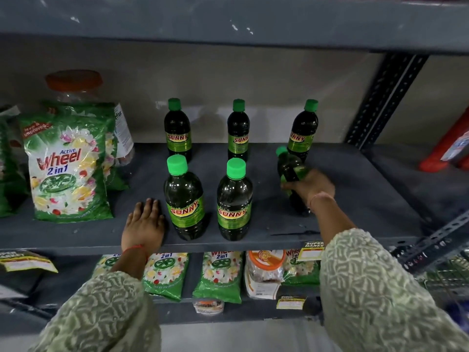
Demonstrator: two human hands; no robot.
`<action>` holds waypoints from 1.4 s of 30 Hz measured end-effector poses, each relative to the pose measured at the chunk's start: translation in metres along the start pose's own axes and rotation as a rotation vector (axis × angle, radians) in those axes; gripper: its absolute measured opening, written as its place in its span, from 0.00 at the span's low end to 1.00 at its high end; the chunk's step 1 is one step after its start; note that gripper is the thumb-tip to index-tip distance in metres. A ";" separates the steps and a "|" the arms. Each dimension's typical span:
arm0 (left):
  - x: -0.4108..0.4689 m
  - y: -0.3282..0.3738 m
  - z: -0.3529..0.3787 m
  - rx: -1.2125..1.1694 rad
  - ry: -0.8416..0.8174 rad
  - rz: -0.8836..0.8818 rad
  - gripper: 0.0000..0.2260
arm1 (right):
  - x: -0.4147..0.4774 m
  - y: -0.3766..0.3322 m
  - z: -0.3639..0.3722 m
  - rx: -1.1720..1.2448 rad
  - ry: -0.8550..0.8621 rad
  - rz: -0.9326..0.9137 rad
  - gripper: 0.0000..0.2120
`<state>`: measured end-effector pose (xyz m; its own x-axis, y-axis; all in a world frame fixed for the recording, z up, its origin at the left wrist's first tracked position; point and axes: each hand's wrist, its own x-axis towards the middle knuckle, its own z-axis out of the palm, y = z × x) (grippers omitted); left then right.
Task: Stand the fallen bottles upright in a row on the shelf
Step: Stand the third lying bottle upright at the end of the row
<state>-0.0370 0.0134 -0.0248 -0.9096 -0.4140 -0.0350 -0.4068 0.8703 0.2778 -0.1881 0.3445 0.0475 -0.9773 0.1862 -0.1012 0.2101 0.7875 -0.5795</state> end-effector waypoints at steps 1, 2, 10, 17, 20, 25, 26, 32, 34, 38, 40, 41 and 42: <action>0.000 0.000 -0.001 0.007 0.000 0.001 0.23 | -0.004 -0.005 0.008 0.072 0.094 -0.021 0.35; -0.001 -0.001 -0.001 0.013 -0.001 0.002 0.23 | -0.007 -0.011 0.017 0.178 0.181 -0.043 0.37; 0.000 -0.002 0.000 0.037 0.000 0.016 0.23 | -0.030 -0.020 0.065 0.549 0.452 -0.238 0.47; -0.004 -0.002 0.000 0.030 0.005 0.015 0.23 | -0.039 -0.009 0.062 0.665 0.346 -0.239 0.41; -0.004 -0.003 -0.001 0.024 0.008 0.013 0.23 | -0.042 -0.008 0.063 0.691 0.278 -0.207 0.48; -0.001 -0.004 -0.001 0.023 -0.004 0.015 0.24 | -0.035 -0.001 0.068 0.552 0.256 -0.191 0.43; -0.001 -0.004 0.000 0.024 -0.006 0.013 0.24 | -0.034 0.003 0.066 0.571 0.222 -0.194 0.40; -0.003 -0.004 0.001 0.046 -0.032 0.009 0.24 | -0.033 0.014 0.057 0.544 0.113 -0.264 0.42; -0.001 -0.001 -0.001 0.043 -0.028 0.012 0.24 | -0.033 0.010 0.062 0.426 0.206 -0.262 0.47; -0.001 0.002 -0.004 0.030 -0.038 0.027 0.24 | -0.036 0.013 0.058 0.570 0.192 -0.231 0.37; -0.002 0.000 -0.004 0.034 -0.038 0.025 0.24 | -0.035 0.019 0.053 0.605 0.036 -0.237 0.34; -0.002 -0.001 -0.003 0.040 -0.035 0.029 0.24 | -0.032 0.022 0.051 0.610 -0.031 -0.246 0.34; -0.002 -0.002 -0.003 0.045 -0.033 0.030 0.24 | -0.031 0.023 0.048 0.611 -0.081 -0.257 0.35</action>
<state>-0.0343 0.0122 -0.0227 -0.9236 -0.3789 -0.0591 -0.3817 0.8936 0.2360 -0.1544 0.3287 -0.0021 -0.9982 -0.0262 0.0547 -0.0602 0.3218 -0.9449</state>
